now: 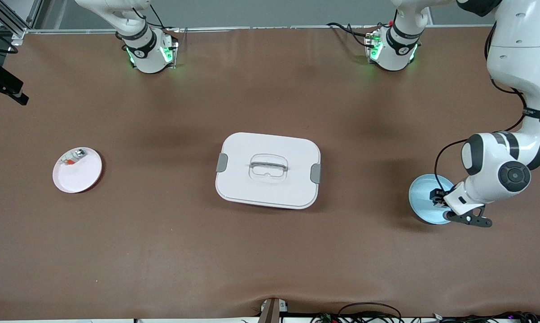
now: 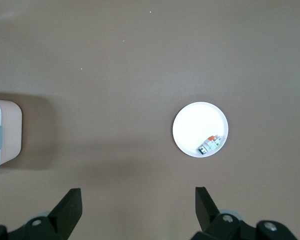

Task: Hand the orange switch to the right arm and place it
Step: 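Lift the switch with the left gripper and carry it over the box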

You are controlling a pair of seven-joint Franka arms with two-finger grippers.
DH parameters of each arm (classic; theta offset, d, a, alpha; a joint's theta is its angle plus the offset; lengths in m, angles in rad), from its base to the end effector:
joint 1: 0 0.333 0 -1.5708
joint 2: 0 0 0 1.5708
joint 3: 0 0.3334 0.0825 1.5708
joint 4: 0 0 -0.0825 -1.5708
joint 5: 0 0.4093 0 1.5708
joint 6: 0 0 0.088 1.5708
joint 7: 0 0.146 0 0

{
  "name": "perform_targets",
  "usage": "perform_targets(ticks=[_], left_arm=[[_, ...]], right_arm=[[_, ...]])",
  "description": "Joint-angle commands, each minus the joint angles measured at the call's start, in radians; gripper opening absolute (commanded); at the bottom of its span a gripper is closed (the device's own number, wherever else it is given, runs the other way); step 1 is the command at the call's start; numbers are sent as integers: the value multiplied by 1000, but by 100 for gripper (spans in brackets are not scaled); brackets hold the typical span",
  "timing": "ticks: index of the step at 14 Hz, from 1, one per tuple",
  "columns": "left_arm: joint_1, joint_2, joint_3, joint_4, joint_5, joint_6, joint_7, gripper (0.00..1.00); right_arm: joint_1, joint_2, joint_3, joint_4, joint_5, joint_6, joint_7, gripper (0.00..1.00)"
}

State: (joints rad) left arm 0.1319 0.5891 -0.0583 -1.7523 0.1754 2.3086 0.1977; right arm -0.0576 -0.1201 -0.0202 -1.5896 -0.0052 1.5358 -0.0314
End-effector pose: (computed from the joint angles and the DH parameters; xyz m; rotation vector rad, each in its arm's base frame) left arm 0.6860 0.0613 0.1905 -3.0295 0.3575 0.0657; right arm 0.5366 -0.0433 0.6575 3.1327 -0.0731 0.1035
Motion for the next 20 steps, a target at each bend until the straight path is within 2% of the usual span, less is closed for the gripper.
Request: perform_targets(ticks=[1, 5, 7, 12, 17, 20], left_arm=[[0, -92, -6, -12, 6, -121, -12, 20], [-9, -207, -9, -12, -43, -288, -8, 20], [-2, -257, -58, -12, -63, -365, -11, 20], [-8, -374, -112, 23, -160, -564, -30, 20], [-8, -408, -244, 135, -246, -736, -208, 20], [-6, -408, -366, 181, -266, -750, -369, 22]], right_arm=[[1, 0, 2, 11, -12, -2, 2, 100], [1, 0, 2, 11, -12, -2, 2, 100], [1, 0, 2, 11, -12, -2, 2, 100], [-4, 0, 2, 11, -13, -2, 2, 100], [-10, 7, 2, 11, -5, 0, 2, 100], [-11, 8, 2, 11, -5, 0, 2, 100]])
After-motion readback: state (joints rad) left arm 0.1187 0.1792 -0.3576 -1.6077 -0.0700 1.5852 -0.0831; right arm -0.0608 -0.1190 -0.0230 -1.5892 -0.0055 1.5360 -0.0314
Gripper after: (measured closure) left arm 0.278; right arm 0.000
